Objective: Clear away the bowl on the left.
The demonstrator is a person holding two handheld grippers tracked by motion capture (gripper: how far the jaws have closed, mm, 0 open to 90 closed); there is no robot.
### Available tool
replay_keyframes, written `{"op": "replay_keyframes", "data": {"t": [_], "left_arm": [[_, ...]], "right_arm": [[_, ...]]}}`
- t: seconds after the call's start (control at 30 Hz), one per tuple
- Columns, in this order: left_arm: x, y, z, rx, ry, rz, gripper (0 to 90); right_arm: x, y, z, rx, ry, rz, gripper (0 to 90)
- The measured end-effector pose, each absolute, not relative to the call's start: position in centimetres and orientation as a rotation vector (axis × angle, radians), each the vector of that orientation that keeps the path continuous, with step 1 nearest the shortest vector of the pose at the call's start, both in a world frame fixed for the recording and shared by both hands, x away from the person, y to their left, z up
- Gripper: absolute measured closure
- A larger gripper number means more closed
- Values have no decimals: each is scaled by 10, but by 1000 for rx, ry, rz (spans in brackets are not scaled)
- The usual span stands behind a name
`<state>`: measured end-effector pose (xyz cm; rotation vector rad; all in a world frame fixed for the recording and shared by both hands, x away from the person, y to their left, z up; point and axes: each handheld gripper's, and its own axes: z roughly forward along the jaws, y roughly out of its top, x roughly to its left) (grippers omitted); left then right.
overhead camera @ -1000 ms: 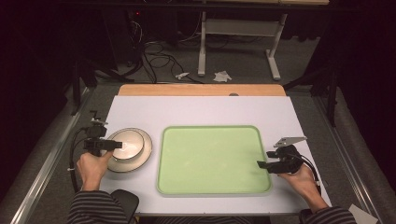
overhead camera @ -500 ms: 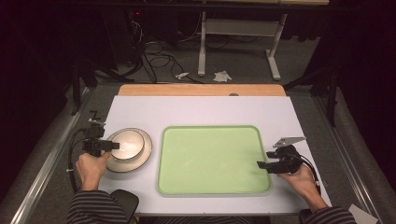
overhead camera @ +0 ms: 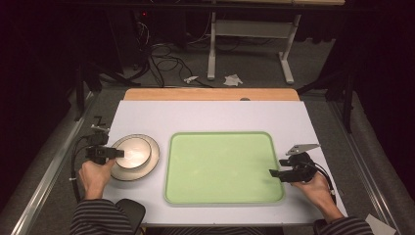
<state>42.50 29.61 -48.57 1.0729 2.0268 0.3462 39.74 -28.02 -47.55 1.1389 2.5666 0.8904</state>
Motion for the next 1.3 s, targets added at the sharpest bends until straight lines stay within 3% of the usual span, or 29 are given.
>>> {"op": "replay_keyframes", "data": {"t": [0.67, 1.3], "left_arm": [[421, 292, -471, 1063, 1967, 336, 825], [422, 251, -441, 1128, 1823, 278, 826]], "right_arm": [[397, -281, -475, 1119, 2550, 886, 402], [398, -283, -476, 1112, 2547, 862, 403]]}}
